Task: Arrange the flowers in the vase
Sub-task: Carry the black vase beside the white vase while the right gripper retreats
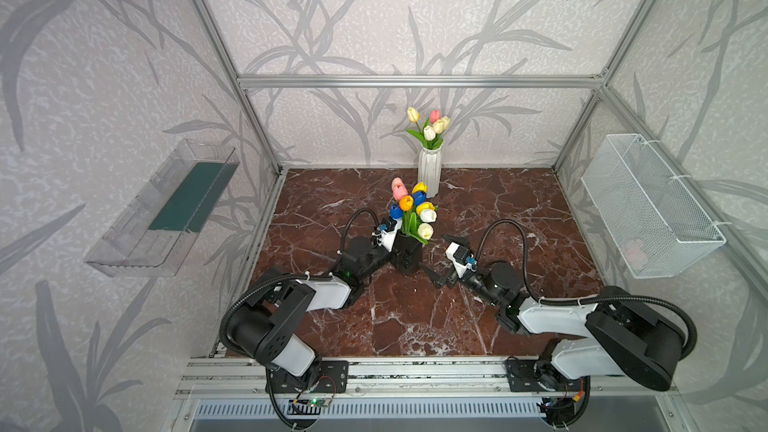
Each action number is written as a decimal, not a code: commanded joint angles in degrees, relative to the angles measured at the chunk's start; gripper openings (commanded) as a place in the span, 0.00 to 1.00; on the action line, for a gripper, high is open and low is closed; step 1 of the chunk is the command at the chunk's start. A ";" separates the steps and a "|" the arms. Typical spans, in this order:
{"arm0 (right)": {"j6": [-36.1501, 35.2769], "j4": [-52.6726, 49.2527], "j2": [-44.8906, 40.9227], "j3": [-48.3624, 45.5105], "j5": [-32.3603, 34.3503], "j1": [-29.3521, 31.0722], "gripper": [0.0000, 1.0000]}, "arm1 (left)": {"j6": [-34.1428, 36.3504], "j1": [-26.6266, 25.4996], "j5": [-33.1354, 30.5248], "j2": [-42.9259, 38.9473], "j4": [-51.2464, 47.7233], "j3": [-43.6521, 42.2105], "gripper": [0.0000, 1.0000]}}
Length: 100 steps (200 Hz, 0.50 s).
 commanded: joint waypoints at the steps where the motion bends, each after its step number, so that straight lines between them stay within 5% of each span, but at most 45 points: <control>1: 0.04 -0.01 -2.98 -1.14 -0.61 0.08 0.99 | 0.23 -0.16 -0.32 1.23 2.75 1.30 0.89; 31: -0.54 -2.64 -5.44 -1.92 -0.46 0.07 0.99 | 0.75 -0.11 -1.05 1.78 3.92 1.47 0.80; 47: -0.75 -2.82 -6.10 -2.47 0.33 0.14 0.99 | 1.60 -0.12 -0.99 2.12 3.96 2.01 0.67; 61: -0.46 -0.45 -6.33 -3.71 0.88 0.08 0.99 | 2.08 0.00 -1.26 2.44 4.35 2.71 0.41; 75: 0.42 0.32 -7.24 -4.59 2.34 0.12 0.99 | 2.17 0.49 -1.70 2.82 5.43 3.41 0.31; 89: 0.50 0.92 -8.35 -5.70 3.46 0.15 0.99 | 1.90 1.80 -1.59 3.53 7.10 4.42 0.10; 100: -0.40 1.46 -8.65 -6.23 3.96 0.16 0.99 | 1.90 3.52 -0.71 4.59 7.98 6.08 0.08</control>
